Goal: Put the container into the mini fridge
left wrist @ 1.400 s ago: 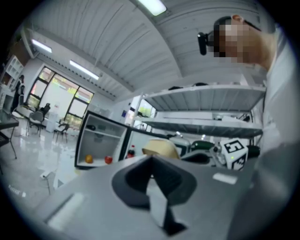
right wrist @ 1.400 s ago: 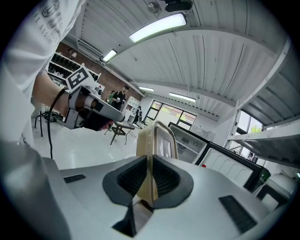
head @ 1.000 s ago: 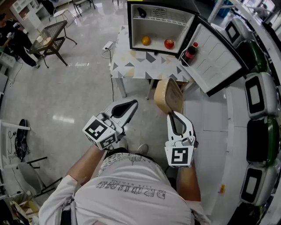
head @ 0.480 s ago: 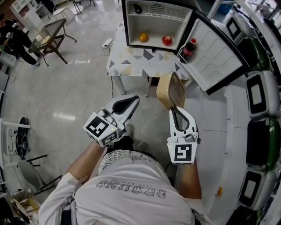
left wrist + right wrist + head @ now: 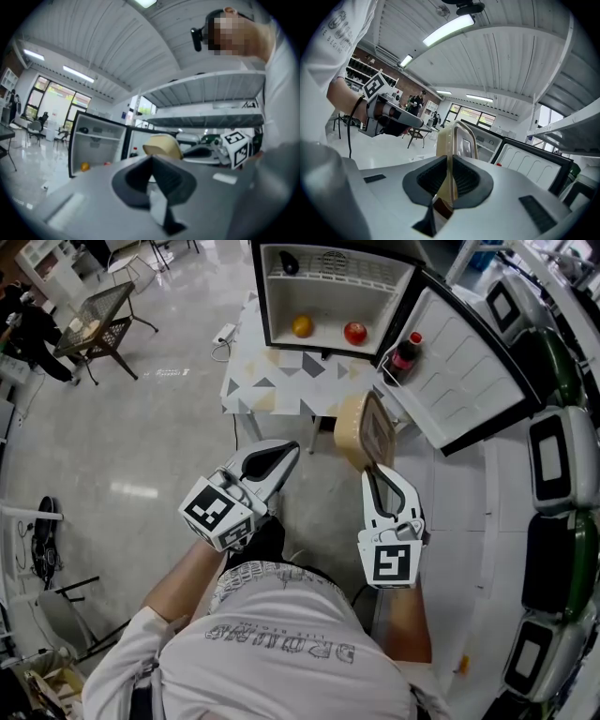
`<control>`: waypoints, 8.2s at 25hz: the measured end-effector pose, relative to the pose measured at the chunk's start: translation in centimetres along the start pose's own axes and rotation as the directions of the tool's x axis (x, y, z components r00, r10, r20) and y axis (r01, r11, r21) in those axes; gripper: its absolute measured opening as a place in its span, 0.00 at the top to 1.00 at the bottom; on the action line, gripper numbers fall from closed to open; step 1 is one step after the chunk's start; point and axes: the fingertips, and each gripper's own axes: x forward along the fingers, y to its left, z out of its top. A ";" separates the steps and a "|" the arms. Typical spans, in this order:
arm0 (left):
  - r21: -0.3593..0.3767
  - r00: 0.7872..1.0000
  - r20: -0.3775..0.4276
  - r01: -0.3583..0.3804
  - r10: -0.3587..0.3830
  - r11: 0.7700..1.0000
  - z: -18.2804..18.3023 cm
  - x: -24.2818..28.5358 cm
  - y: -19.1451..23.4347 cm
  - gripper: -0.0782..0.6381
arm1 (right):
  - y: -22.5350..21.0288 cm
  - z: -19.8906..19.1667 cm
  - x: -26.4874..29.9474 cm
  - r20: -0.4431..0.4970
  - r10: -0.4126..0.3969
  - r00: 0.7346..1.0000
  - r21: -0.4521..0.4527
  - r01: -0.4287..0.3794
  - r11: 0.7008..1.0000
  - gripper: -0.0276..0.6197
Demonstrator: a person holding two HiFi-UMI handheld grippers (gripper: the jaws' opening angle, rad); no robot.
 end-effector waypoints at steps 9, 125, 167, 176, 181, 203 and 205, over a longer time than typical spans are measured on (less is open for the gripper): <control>-0.013 1.000 -0.007 0.007 -0.007 1.000 0.5 3.0 7.2 0.88 | -2.3 0.3 7.4 -0.021 -0.003 1.000 0.003 0.003 1.000 0.91; -0.051 0.999 -0.019 0.024 -0.025 0.998 3.3 23.4 31.7 0.88 | -24.9 0.6 44.4 -0.200 -0.102 0.975 -0.577 -0.033 0.816 0.83; 0.060 0.994 -0.013 0.111 -0.111 0.992 6.9 17.6 27.0 0.88 | -19.2 5.2 33.5 -0.045 -0.136 0.990 -0.181 0.126 0.975 0.95; 0.075 0.991 0.004 0.130 -0.131 0.989 7.3 16.5 25.9 0.88 | -17.1 6.5 31.0 -0.004 -0.142 0.990 -0.125 0.140 0.982 0.95; 0.086 0.991 -0.003 0.134 -0.134 0.987 7.3 16.1 25.6 0.88 | -16.2 6.9 29.9 0.014 -0.140 0.990 -0.079 0.140 0.987 0.95; 0.068 0.992 -0.015 0.128 -0.127 0.989 5.9 15.5 25.8 0.88 | -13.7 4.4 28.5 0.002 -0.095 0.995 0.185 0.093 0.978 0.96; 0.064 0.992 -0.016 0.126 -0.125 0.990 5.8 15.5 25.9 0.88 | -13.6 4.2 28.5 0.000 -0.089 0.996 0.196 0.087 0.977 0.96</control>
